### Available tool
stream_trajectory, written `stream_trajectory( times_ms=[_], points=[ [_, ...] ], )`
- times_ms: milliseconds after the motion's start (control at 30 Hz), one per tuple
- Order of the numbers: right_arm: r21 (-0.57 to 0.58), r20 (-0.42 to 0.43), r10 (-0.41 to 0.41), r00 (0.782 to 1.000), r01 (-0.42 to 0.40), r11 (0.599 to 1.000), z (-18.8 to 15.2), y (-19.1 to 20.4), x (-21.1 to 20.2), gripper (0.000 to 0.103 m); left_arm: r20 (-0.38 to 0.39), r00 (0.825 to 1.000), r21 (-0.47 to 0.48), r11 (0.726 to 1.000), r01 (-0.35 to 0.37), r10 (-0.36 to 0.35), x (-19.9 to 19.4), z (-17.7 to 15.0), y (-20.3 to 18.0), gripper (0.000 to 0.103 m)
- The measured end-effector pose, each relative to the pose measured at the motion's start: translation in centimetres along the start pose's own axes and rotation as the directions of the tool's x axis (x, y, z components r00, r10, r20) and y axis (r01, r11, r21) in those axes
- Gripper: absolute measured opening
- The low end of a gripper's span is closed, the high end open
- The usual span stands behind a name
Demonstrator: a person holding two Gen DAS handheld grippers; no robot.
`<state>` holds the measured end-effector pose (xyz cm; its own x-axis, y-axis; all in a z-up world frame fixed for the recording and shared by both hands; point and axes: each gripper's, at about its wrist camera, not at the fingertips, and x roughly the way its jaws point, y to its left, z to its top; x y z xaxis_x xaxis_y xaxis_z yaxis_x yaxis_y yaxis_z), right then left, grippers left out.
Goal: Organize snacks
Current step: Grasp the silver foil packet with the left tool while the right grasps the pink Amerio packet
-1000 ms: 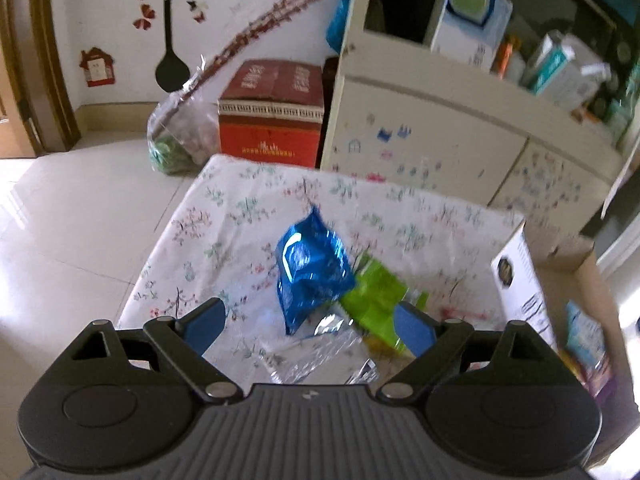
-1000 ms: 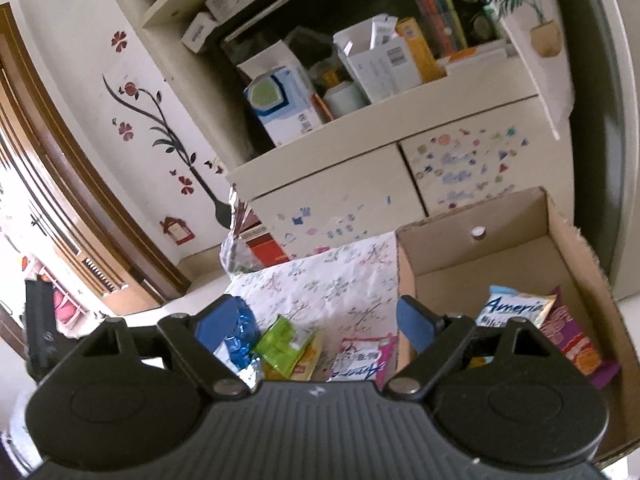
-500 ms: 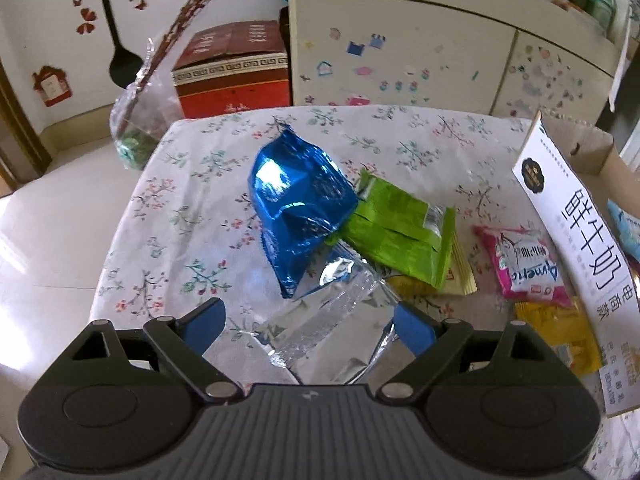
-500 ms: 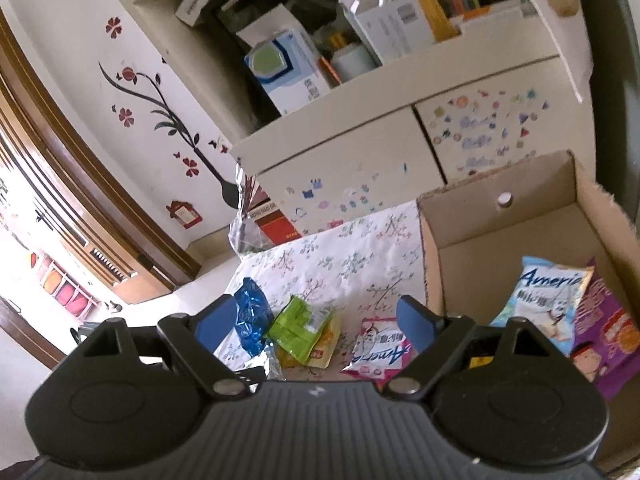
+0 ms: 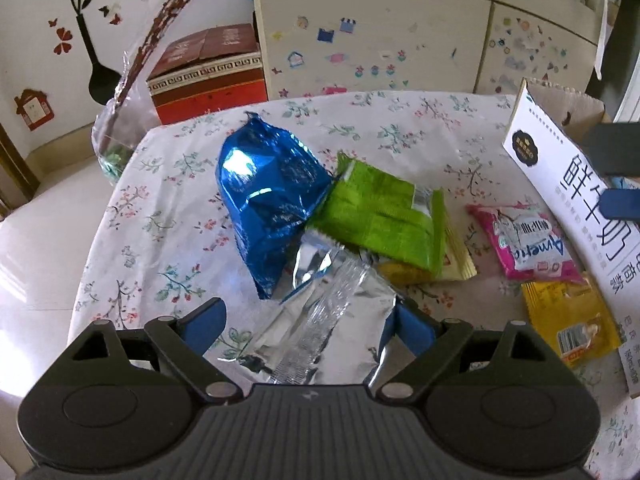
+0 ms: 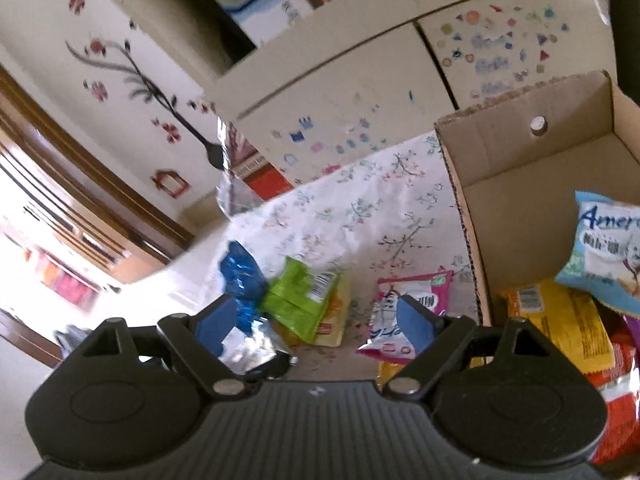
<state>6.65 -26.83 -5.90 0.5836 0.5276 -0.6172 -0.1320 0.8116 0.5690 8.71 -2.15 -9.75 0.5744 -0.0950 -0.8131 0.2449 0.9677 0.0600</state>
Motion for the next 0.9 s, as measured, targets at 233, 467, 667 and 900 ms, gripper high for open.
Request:
stream_trajectory(
  times_ms=[233,467,667,900],
  points=[
    [-0.089,-0.007,-0.105,0.994,0.104,0.991,-1.0,1.4,2.3,0.087,-0.053,0.999,-0.071,0.997,-0.018,0.014,0.0,-0.6,1.0,0.086],
    [-0.164,0.007,-0.199,0.98,0.197,0.967,-1.7,2.3,3.9,0.087,-0.107,0.993,-0.261,0.962,-0.078,0.052,-0.1,-1.3,4.6,0.082],
    [-0.243,0.036,-0.287,0.957,0.286,0.927,-2.3,2.9,5.1,0.088,-0.102,0.994,-0.311,0.948,-0.068,0.038,-0.2,-1.2,5.2,0.082],
    [-0.407,0.067,-0.343,0.937,0.339,0.848,-3.6,4.8,6.4,0.086,-0.099,0.994,-0.316,0.946,-0.071,0.041,-0.1,-1.1,5.2,0.083]
  ],
)
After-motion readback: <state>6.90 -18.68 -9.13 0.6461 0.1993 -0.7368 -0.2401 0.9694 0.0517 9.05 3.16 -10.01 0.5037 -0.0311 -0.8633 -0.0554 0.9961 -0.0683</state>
